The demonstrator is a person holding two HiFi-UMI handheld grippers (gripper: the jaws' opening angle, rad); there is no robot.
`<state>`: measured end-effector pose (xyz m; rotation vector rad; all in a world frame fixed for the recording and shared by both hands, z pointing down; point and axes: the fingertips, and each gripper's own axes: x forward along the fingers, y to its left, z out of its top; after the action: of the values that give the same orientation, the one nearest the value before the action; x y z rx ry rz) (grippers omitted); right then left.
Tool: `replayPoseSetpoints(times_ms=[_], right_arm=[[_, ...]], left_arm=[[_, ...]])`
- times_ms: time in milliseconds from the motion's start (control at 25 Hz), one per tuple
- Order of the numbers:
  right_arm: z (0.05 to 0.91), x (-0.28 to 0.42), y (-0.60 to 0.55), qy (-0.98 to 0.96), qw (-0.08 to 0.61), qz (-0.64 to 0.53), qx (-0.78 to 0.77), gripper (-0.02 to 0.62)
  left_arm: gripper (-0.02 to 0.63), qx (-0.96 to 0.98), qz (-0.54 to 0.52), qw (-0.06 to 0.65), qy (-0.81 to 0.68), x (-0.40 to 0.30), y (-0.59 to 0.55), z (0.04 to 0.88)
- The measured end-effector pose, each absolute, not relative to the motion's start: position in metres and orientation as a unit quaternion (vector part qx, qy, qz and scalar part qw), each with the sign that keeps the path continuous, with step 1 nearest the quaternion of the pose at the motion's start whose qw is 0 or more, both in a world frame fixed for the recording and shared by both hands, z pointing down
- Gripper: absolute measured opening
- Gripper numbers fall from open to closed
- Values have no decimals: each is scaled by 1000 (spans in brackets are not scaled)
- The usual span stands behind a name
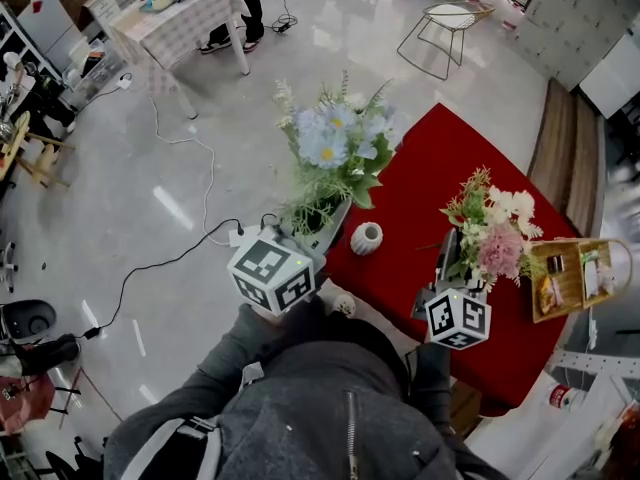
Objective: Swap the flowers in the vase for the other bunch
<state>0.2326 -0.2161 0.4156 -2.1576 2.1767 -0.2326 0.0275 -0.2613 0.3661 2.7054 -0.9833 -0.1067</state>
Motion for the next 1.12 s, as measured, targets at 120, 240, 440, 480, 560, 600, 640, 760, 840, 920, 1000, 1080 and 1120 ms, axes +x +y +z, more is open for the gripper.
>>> replayPoseSetpoints(times_ms=[120,240,440,480,560,600,640,760,840,920,1000,1080,1120], right_arm=[[428,229,-216,707,27,-85,-701,28],[435,228,-217,709,21,-91,-698,28],[437,231,-218,712,20,-99,-695,28],[437,231,-217,713,19,-99,-694,28],[439,231,-218,714,19,-99,-692,28],[439,231,-218,715,21,-101,-692,28],[440,231,-218,715,22,-103,-691,28],[442,230,-218,716,20,-105,-690,28],[442,228,-218,717,20,-106,-689,28],[442,227,-218,717,21,-107,-688,28],[442,227,-219,717,20,-109,-688,28],[443,228,-219,718,21,-110,-687,28],[444,228,-219,718,21,-110,-687,28]], left_arm=[[34,928,-30,130,-347,20,-261,378],[34,924,-22,138,-355,15,-261,390],[34,920,-14,145,-364,13,-260,399],[34,919,-13,145,-365,12,-260,400],[34,918,-13,144,-369,10,-259,401],[34,918,-14,145,-370,10,-259,402],[34,918,-14,145,-370,10,-259,401],[34,918,-10,144,-368,11,-257,403],[34,920,-6,141,-366,11,-257,404],[34,921,-2,137,-365,11,-257,403],[34,921,-1,136,-365,11,-258,402],[34,920,0,139,-366,12,-258,404],[34,919,1,142,-367,12,-258,405]])
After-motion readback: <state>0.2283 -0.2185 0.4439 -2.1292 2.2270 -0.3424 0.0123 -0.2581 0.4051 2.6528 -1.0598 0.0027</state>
